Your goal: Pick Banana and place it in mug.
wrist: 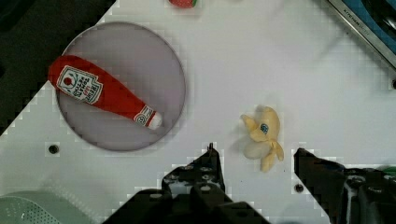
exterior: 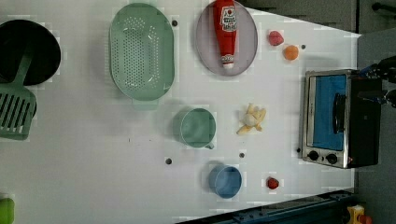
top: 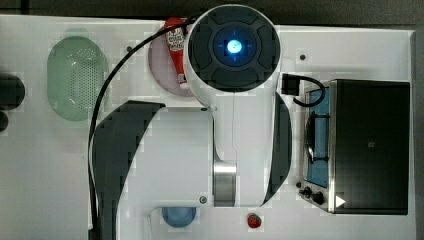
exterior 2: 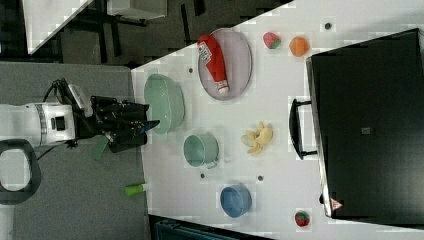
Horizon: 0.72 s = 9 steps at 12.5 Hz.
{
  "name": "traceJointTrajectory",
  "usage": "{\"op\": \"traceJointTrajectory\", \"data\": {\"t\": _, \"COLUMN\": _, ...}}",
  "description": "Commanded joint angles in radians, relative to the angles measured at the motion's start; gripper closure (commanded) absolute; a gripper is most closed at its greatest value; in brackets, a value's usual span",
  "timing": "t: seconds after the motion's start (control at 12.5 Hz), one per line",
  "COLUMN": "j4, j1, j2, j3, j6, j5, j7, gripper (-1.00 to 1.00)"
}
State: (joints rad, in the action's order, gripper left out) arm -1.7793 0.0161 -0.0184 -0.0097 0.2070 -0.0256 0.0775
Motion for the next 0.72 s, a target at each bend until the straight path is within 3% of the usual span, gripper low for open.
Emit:
{"op": "traceJointTrajectory", "data": {"t": 0.08, "j4": -0.238, "j1": -0.013, "j2": -0.418, "j3": -0.027, "j6": -0.215, "j5": -0.027, "j7": -0.011, "gripper": -0.76}}
{"op": "traceJointTrajectory", "data": {"t": 0.16, "j4": -0.251, "j1": -0.013, "j2": -0.412, "j3": -0.027, "j6": -0.212, "j5": -0.027, "j7": -0.011, "gripper": -0.98}}
{"op": "traceJointTrajectory", "data": {"t": 0.4, "j4": -0.338, "j1": -0.013, "j2": -0.372, "j3": -0.027, "j6": -0.108, "j5": -0.027, "j7": -0.011, "gripper": -1.0}}
{"op": "traceJointTrajectory", "data": {"t": 0.72, "j4": -0.511, "j1": -0.013, "j2": -0.279, "j3": -0.027, "j6": 0.19, "j5": -0.027, "j7": -0.011, "gripper": -1.0}}
